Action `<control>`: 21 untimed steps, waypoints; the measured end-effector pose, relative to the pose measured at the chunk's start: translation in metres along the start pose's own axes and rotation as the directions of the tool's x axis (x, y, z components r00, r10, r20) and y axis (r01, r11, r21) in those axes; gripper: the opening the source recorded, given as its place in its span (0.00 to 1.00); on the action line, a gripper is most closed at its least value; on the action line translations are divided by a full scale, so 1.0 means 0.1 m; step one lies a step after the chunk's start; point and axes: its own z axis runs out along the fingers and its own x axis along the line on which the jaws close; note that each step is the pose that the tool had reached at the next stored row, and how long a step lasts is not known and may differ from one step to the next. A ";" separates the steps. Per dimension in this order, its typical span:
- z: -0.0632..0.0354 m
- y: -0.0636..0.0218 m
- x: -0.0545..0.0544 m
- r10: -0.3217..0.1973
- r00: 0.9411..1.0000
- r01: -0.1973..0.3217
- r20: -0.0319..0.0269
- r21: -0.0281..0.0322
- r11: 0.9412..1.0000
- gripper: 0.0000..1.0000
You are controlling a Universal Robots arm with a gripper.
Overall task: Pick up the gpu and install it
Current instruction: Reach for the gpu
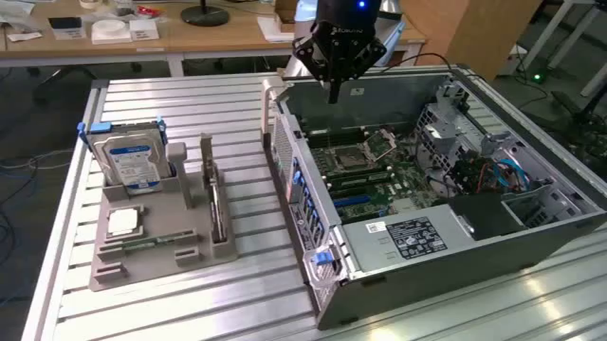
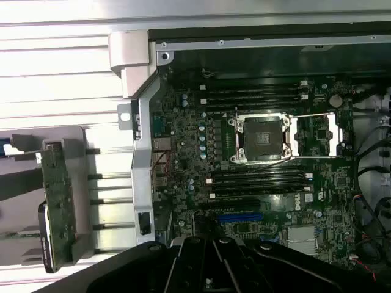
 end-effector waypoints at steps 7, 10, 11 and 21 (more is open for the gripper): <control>-0.002 -0.004 0.05 0.000 1.000 0.000 0.000 0.000 1.000 0.11; -0.003 -0.008 0.11 0.000 1.000 0.000 0.000 0.000 1.000 0.11; -0.003 -0.010 0.12 0.000 1.000 0.000 0.000 0.000 1.000 0.11; -0.009 -0.026 0.35 0.000 1.000 0.000 0.000 0.000 1.000 0.11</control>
